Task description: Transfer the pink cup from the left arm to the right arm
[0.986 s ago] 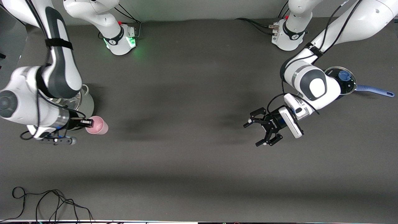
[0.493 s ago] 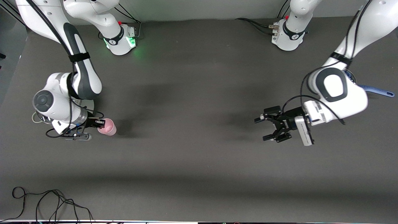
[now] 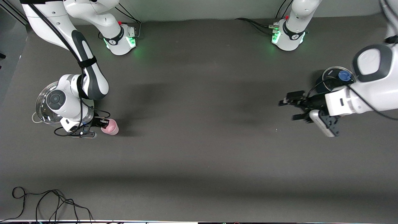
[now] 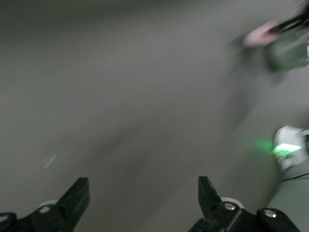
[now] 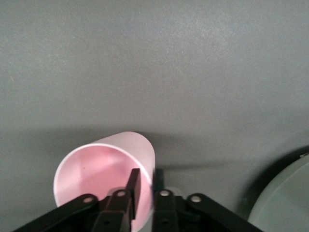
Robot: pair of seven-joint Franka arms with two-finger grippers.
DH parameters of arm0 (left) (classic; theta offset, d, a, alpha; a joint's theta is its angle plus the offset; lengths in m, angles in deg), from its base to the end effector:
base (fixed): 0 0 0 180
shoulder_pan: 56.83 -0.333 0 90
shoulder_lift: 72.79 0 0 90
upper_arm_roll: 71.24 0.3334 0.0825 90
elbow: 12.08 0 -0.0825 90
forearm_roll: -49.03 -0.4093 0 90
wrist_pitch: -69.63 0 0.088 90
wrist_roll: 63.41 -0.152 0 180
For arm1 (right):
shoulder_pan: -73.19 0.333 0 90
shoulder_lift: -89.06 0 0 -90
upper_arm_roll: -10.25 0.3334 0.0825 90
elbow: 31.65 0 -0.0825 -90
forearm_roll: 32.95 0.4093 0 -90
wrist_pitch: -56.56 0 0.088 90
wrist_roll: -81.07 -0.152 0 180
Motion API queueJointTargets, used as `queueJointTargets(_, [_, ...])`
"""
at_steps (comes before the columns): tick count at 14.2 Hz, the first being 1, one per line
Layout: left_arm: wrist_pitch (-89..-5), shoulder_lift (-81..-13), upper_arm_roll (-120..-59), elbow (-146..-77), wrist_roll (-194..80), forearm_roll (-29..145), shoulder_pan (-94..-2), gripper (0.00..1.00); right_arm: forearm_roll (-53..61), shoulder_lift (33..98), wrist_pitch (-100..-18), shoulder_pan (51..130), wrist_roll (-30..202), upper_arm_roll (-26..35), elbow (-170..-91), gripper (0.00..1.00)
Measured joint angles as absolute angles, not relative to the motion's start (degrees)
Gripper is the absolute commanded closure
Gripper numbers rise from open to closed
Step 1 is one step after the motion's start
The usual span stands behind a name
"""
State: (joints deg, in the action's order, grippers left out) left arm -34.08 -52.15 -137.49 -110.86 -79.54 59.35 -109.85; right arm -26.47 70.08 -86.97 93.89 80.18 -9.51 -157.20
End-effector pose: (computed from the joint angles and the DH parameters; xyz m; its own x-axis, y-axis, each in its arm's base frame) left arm 0.6156 -0.1116 0.4521 0.9057 -0.4199 0.0580 -0.3938 -0.7827 0.4821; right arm 0.5793 0.0064 0.1937 0.9974 -0.0722 0.0084 -0.0725 -0.9965 0.0424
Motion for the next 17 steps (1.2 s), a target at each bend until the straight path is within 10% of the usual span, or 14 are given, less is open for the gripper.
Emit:
queueJointTargets(7, [-17.0,-52.7,-137.1,-99.3,-65.2,40.1,-111.2,0.0,-26.6,81.6,-69.4,94.0,80.5,-10.8,-150.6,0.0])
queueJointTargets(17, [-14.2,-54.9,-137.3,-97.9,-58.2,33.1,-114.7,0.0,-30.8,92.3,-40.3,93.9,80.6,-12.9,-133.8,0.0])
